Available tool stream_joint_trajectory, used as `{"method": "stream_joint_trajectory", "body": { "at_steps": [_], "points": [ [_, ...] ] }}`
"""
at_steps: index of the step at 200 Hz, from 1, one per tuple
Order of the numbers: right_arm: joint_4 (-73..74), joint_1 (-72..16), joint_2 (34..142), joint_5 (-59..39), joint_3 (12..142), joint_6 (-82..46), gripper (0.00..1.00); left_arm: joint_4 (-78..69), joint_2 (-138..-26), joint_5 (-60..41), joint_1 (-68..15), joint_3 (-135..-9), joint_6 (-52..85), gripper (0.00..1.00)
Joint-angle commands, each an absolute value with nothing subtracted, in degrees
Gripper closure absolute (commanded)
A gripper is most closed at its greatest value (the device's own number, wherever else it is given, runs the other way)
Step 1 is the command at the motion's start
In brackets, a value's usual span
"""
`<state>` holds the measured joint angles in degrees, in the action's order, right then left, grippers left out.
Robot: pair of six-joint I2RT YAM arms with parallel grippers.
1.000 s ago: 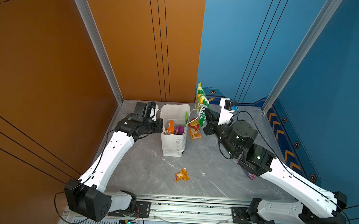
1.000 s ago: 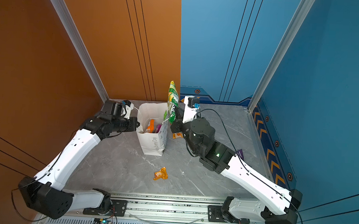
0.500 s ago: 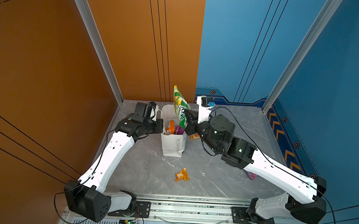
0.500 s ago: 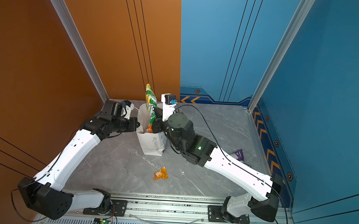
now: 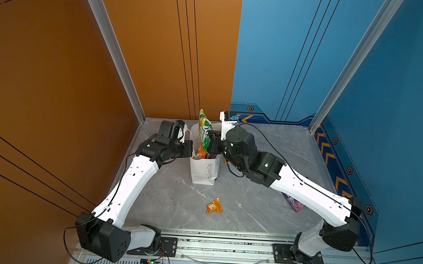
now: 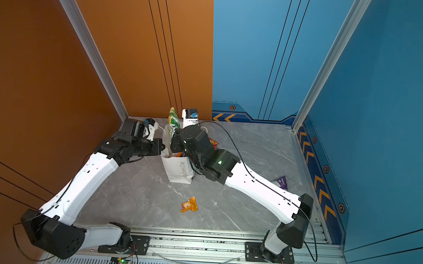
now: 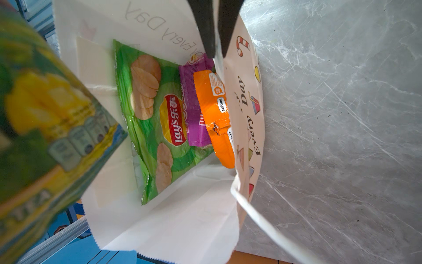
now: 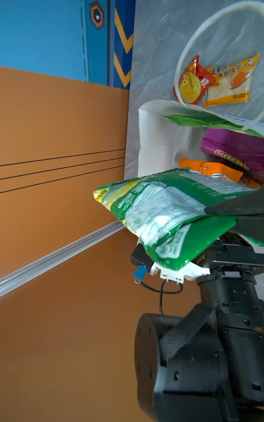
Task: Place the snacks into the paper bag
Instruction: 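Lower the green bag into the paper bag opening with the right gripper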
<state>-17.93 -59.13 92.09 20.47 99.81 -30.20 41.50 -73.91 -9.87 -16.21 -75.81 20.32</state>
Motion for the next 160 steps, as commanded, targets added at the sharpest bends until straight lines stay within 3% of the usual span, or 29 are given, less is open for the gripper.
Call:
{"method": "stream_joint_trajectory", "body": {
  "at_steps": [1,160],
  "points": [
    [-22.5,-58.3,93.3,18.9,102.6,-34.9,1.00,39.6,-72.4,-8.3,-16.7,-75.5,18.3,1.00],
    [-30.6,-54.4,107.0,7.9,117.6,-43.7,1.00,39.5,-71.3,-8.6,-16.7,-75.6,18.2,1.00]
  ]
}}
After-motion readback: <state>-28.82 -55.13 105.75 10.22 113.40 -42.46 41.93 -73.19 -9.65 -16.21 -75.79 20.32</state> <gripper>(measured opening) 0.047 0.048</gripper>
